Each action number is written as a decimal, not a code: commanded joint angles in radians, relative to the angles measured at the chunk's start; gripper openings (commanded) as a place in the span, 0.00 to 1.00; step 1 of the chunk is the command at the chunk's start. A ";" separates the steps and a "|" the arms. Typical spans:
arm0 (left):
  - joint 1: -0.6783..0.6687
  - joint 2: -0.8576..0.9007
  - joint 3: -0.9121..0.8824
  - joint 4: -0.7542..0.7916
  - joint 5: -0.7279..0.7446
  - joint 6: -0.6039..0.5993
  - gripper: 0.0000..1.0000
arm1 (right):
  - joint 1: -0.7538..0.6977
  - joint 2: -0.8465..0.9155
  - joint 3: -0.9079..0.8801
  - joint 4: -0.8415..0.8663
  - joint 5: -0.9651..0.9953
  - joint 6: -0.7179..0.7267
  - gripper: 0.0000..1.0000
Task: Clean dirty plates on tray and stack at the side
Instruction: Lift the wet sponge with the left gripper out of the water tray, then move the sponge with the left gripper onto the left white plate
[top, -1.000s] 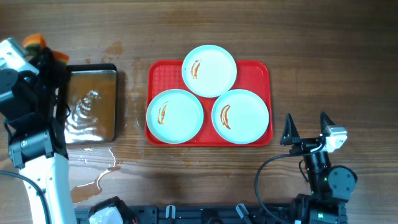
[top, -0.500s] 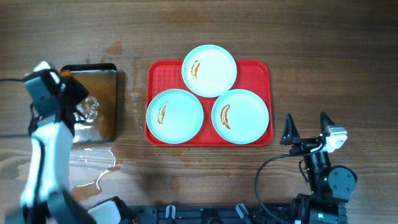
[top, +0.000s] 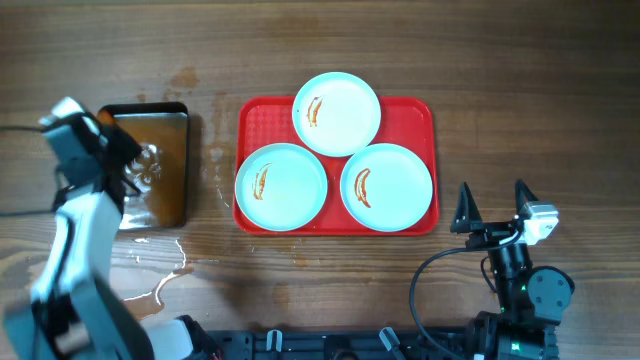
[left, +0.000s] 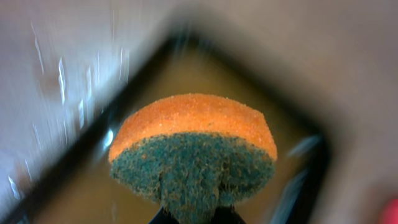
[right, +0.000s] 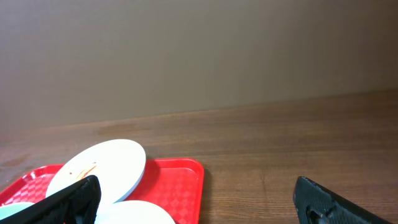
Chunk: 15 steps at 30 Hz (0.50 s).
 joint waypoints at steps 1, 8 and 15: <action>0.001 -0.043 0.016 -0.014 -0.023 0.073 0.04 | -0.005 -0.007 -0.001 0.003 0.006 -0.002 1.00; 0.000 -0.366 0.085 0.075 0.039 0.072 0.04 | -0.005 -0.007 -0.001 0.003 0.006 -0.002 1.00; 0.001 -0.358 0.056 0.045 -0.056 0.068 0.04 | -0.005 -0.007 -0.001 0.003 0.006 -0.002 1.00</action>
